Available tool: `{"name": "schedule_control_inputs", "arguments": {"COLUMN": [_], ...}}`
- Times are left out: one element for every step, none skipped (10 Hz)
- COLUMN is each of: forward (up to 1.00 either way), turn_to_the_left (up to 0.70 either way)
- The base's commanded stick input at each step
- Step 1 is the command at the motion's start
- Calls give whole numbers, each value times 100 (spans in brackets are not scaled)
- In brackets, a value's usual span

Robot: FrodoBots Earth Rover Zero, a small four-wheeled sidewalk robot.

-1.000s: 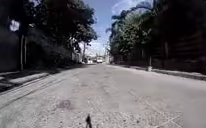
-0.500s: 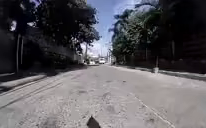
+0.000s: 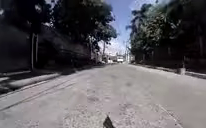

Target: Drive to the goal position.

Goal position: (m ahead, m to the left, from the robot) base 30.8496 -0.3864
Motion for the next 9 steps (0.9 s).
{"name": "schedule_control_inputs", "arguments": {"forward": [100,100,100,100,100,100,100,100,100], "turn_to_the_left": [2,2,2,-12,-38,-38,-31,2,2]}}
